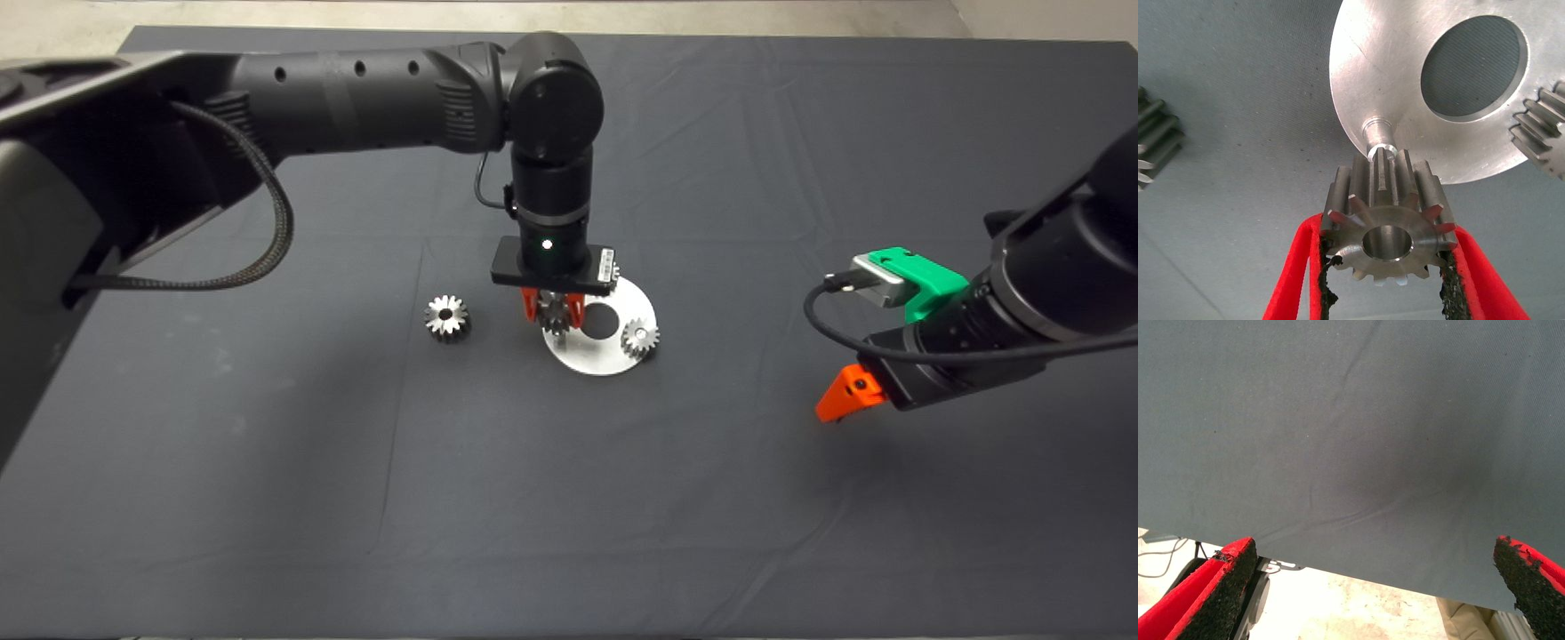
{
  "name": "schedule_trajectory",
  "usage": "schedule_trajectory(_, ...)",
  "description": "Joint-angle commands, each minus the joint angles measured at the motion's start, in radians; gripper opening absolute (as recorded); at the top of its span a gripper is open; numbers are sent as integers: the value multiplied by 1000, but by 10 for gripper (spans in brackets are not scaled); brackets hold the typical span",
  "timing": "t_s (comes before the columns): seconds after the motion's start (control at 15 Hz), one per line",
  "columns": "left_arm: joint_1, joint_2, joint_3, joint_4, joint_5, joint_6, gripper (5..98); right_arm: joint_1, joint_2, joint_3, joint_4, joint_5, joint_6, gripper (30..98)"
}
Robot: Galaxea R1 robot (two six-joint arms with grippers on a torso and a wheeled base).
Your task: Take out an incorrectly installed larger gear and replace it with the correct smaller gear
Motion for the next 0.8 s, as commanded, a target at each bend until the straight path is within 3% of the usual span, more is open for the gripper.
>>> schedule_trajectory(0.0,15,5,-1,25,92,-28,300,28,-9,-4,35,-87,-19,940)
schedule_trajectory(0.2,34,2,-8,62,92,-28,300,34,-8,-17,33,-87,-24,940)
schedule_trajectory(0.73,36,19,-60,66,91,-28,299,40,-8,-49,33,-87,-64,940)
